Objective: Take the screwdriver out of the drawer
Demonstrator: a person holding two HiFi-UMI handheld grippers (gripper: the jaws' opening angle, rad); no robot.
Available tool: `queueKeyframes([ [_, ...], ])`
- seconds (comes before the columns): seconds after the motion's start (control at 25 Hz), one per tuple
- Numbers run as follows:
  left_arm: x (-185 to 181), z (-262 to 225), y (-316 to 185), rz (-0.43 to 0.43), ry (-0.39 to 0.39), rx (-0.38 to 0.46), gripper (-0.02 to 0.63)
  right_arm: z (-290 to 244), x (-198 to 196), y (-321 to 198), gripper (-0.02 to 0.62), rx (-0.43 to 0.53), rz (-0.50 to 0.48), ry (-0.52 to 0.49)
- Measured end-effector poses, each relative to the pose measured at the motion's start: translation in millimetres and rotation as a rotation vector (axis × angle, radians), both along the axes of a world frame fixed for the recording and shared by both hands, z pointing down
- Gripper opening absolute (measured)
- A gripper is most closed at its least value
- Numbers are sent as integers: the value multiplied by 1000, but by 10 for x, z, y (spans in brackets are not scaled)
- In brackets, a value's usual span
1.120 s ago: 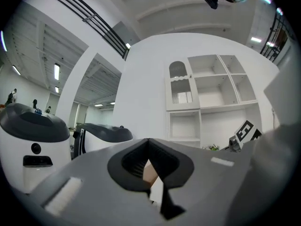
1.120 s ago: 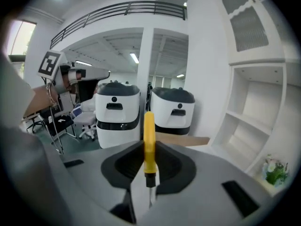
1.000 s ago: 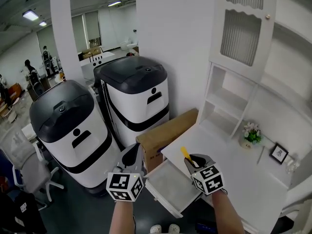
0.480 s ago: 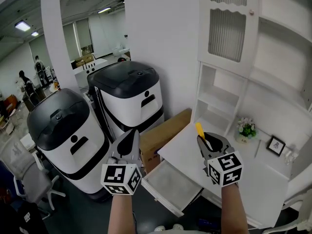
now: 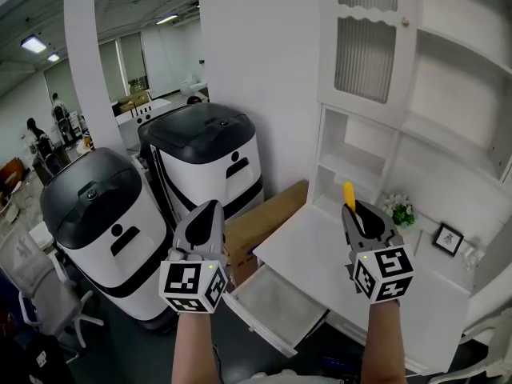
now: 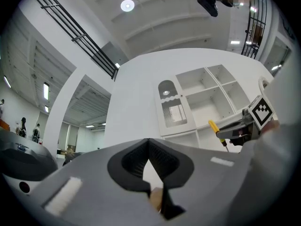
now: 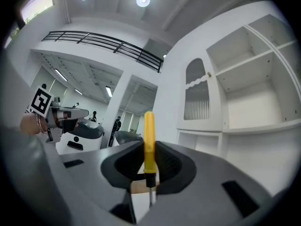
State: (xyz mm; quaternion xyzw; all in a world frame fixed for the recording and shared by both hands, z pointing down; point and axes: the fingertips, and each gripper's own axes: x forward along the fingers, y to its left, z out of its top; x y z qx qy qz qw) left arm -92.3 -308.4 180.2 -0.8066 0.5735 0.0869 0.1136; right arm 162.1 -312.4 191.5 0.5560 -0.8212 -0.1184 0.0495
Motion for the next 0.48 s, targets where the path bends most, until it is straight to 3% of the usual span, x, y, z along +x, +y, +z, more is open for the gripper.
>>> queueKeyframes([
  [0.48, 49, -101, -37, 9, -11, 21, 2, -141, 55, 56, 78, 50, 20, -6],
])
